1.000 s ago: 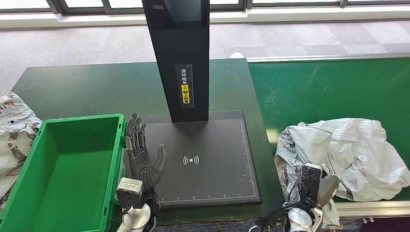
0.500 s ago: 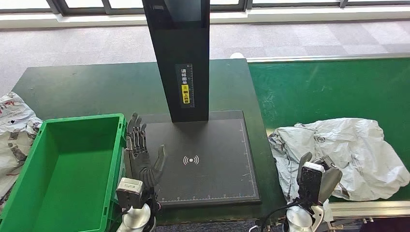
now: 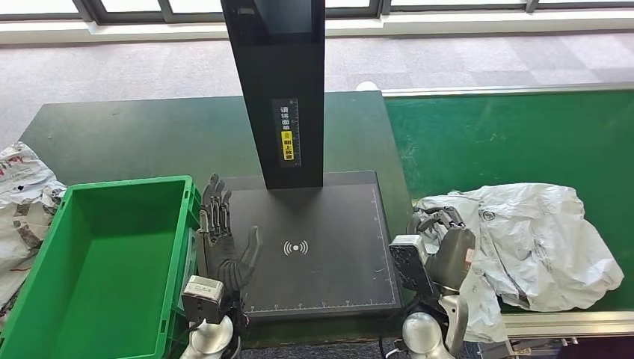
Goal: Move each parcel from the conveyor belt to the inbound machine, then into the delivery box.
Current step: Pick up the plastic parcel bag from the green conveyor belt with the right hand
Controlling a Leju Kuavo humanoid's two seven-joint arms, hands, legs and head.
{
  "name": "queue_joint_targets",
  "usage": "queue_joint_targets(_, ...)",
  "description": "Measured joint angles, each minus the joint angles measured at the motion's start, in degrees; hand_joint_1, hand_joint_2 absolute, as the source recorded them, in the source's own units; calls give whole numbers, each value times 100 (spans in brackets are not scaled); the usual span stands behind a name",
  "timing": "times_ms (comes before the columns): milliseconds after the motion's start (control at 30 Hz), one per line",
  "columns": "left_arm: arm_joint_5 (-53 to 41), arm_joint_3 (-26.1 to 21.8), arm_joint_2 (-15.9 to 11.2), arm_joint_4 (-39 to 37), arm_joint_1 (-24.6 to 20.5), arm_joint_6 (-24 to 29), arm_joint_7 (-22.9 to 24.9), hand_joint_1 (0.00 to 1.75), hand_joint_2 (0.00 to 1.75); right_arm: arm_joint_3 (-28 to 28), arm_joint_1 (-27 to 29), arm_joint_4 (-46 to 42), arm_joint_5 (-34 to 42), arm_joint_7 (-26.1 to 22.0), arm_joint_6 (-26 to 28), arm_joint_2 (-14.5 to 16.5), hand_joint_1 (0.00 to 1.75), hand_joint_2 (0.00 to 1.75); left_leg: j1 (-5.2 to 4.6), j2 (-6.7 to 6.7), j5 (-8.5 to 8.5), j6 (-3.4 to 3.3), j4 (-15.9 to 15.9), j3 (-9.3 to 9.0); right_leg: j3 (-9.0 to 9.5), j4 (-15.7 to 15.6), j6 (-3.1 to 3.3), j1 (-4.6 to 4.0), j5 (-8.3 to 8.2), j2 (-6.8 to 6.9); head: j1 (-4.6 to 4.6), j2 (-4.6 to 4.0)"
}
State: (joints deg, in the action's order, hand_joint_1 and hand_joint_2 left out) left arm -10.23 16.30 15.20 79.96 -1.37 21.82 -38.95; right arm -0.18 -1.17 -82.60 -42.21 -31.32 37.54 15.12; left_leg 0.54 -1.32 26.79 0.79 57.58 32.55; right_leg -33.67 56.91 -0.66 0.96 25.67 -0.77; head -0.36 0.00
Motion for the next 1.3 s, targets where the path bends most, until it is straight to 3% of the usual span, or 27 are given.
queue_joint_targets(67,-11,-4,1,3,3,33,0,0,175,-516,-236,635,-1697,617,219,64,0,175,-1,-7,-1,0,0,-1,5,0,0,1,-1,6,0,0)
queue_joint_targets(100,-13,-5,1,3,4,39,0,0,175,-778,-287,756,-1777,562,226,77,0,175,-1,-8,-1,0,1,-1,7,0,0,1,-1,7,1,0)
queue_joint_targets(233,-13,-9,2,3,6,51,0,0,175,-1437,-369,1100,-1859,463,240,106,0,0,-1,-6,1,0,1,1,4,0,0,1,0,7,1,0)
queue_joint_targets(500,-13,-26,5,3,12,95,0,0,175,-2530,-623,1626,-3004,1157,243,122,0,0,0,-4,2,1,0,1,0,0,1,-1,2,8,1,0)
queue_joint_targets(667,-16,-50,12,3,17,98,0,0,175,-3017,-820,2112,-3008,1176,247,135,0,0,-1,-4,1,1,0,0,1,1,2,0,1,6,1,0)
queue_joint_targets(800,-39,-67,14,4,22,122,0,0,175,-3102,-963,2495,-2839,1313,221,134,0,0,0,3,1,2,0,-2,0,2,2,0,1,-2,1,0)
queue_joint_targets(1067,-98,-82,14,25,28,127,0,0,175,-3102,-1271,3491,-2053,1186,-470,40,0,0,0,0,1,2,0,-1,0,2,2,0,1,-4,1,0)
queue_joint_targets(1200,-102,-85,14,30,30,115,0,0,175,-3102,-1344,3828,-1861,1230,-768,-51,0,175,0,1,1,2,0,-1,0,2,2,0,1,-4,1,0)
queue_joint_targets(1300,-98,-85,14,30,30,122,0,0,175,-3101,-1400,4032,-1791,1256,-1079,-122,0,175,0,2,1,2,0,-2,1,1,2,-1,1,-4,1,0)
